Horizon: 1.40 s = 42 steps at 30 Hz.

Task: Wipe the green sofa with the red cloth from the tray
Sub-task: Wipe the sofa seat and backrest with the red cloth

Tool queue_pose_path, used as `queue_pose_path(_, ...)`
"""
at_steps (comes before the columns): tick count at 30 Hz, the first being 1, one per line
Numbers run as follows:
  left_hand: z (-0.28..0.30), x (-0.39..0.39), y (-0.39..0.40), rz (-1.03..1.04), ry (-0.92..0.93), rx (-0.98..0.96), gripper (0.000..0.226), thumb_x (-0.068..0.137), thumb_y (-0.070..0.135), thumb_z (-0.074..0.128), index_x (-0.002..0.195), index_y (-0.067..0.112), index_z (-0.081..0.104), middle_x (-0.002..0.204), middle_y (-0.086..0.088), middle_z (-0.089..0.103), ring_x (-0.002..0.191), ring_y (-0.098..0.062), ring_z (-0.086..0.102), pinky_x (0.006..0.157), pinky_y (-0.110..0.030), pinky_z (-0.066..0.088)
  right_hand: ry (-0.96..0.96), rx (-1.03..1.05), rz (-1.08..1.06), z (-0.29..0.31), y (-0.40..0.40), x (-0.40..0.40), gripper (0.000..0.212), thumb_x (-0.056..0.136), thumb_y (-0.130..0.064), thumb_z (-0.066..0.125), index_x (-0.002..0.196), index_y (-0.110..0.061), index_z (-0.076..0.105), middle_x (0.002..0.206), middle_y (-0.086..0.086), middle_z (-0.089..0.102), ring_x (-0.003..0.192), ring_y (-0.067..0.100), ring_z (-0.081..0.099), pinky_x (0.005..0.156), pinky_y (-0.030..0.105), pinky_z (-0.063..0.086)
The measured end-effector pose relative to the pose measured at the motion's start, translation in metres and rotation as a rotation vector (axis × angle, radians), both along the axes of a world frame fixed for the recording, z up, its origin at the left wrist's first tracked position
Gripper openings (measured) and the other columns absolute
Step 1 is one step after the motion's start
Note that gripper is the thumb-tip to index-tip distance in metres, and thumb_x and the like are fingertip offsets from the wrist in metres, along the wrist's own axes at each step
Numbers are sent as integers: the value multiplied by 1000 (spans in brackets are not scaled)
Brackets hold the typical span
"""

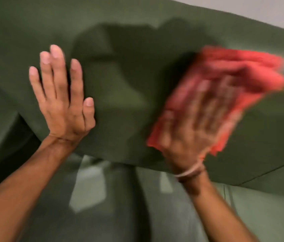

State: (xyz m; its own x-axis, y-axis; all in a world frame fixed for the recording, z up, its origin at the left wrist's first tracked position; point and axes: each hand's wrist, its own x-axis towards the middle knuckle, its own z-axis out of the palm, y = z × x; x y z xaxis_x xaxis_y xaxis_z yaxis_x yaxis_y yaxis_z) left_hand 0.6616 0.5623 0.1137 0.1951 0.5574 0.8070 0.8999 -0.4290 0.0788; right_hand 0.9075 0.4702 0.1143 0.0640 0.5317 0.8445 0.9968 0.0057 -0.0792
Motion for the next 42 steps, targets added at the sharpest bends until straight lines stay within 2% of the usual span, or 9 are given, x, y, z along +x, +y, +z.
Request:
queue_pose_path(6, -2, 57, -35, 176, -271, -112, 68, 109, 42, 21, 158, -4, 15, 157, -47, 25, 150, -61, 24, 127, -65, 22, -446, -255, 299, -46, -53, 21, 99, 82, -23, 72, 167, -25, 20, 175, -5, 9, 165, 8, 1, 135, 34, 2)
queue_pose_path(11, -5, 62, -35, 175, -292, -46, 73, 108, 42, 11, 152, -15, 20, 154, -50, 26, 148, -62, 23, 131, -51, 13, -392, -216, 23, -4, -75, 143, 80, 101, -32, 50, 169, -22, 10, 179, -1, -5, 167, 17, -3, 136, 44, -7)
queue_pose_path(15, 0, 60, -34, 204, -230, -38, 74, 107, 42, 11, 152, -16, 22, 154, -50, 26, 148, -59, 22, 133, -43, 10, -267, -77, 118, 22, -19, 58, 76, 101, -36, 53, 168, -20, 19, 178, 1, -2, 166, 16, 0, 136, 45, -4)
queue_pose_path(18, 3, 41, -42, 208, -86, -114, 69, 109, 38, 17, 155, -13, 21, 157, -47, 25, 151, -56, 22, 133, -39, 9, -530, -244, 458, 4, -11, 8, 70, 99, -17, 45, 166, -13, 28, 177, 6, 18, 165, 18, 13, 137, 42, -6)
queue_pose_path(28, 32, -11, -181, 20, 242, -550, 60, 110, 34, 27, 160, 0, 28, 169, -24, 25, 155, -33, 35, 125, -45, 34, -1185, -912, 739, -2, -116, 121, 52, 86, -14, 43, 120, -23, 82, 133, -5, 75, 123, 12, 73, 120, 30, 45)
queue_pose_path(31, 38, -23, -251, 44, 146, -706, 61, 110, 39, 27, 160, 5, 33, 169, -15, 31, 152, -24, 41, 123, -38, 36, -780, -1306, 616, 36, -150, 122, 48, 82, -1, 59, 117, -24, 81, 131, 2, 78, 117, 5, 75, 129, 18, 14)
queue_pose_path(35, 68, -60, -325, -52, -697, -1156, 66, 93, 66, 40, 147, 31, 53, 146, 1, 61, 139, -19, 57, 124, -44, 40, 428, -1984, 735, 82, -166, 30, 58, 87, 28, 53, 124, -13, 69, 126, 7, 74, 101, -14, 69, 93, 6, 51)
queue_pose_path(38, 107, -122, -370, -172, -1213, -1351, 52, 85, 71, 46, 126, 44, 64, 129, 8, 74, 124, -11, 68, 111, -36, 55, 1188, -2085, 777, 111, -185, -91, 48, 79, -3, 67, 127, -7, 69, 114, 4, 81, 105, 11, 75, 98, 23, 58)
queue_pose_path(42, 148, -245, -448, -136, -1336, -1163, 43, 84, 52, 70, 113, 22, 77, 111, 2, 80, 105, -7, 72, 88, -17, 57, 1812, -2300, 1025, 146, -228, -262, 62, 105, -52, 49, 128, 1, 72, 119, 20, 79, 111, 28, 77, 100, 37, 61)
